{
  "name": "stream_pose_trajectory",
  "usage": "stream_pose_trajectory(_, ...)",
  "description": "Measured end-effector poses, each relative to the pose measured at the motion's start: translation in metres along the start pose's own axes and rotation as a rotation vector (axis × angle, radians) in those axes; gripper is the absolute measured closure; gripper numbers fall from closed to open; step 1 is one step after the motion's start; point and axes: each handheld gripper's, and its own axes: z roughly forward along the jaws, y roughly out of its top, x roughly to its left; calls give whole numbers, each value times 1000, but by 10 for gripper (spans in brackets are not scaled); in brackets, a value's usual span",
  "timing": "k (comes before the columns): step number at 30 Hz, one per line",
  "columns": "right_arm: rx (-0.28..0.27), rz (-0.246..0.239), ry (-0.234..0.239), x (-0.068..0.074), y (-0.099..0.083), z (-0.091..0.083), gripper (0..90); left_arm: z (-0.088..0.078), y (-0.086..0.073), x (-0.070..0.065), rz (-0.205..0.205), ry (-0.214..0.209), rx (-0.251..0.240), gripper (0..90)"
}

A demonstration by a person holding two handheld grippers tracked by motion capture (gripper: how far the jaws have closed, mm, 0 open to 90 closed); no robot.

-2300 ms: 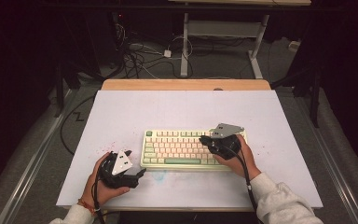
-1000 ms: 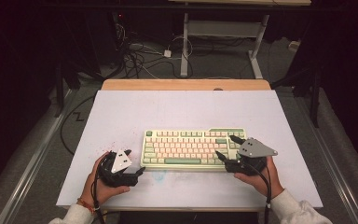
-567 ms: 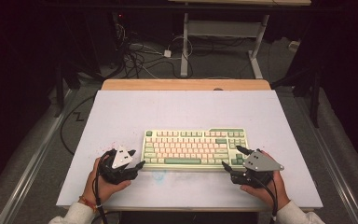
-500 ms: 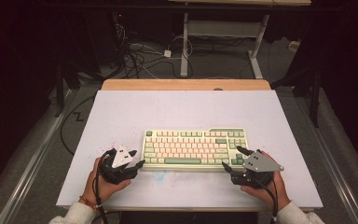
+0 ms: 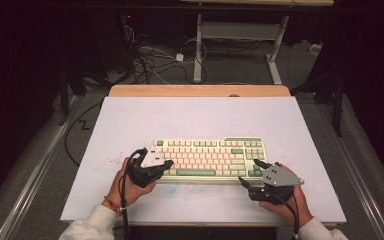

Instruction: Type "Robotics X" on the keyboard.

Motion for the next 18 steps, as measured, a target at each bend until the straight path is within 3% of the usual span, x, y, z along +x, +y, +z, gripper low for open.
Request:
stream_pose_trajectory(8,6,-12,16,2,-2,3,271,27,23,-5,54,-37,41,874)
stream_pose_trajectory(18,13,-15,13,1,-4,3,272,51,40,-9,75,-70,66,874)
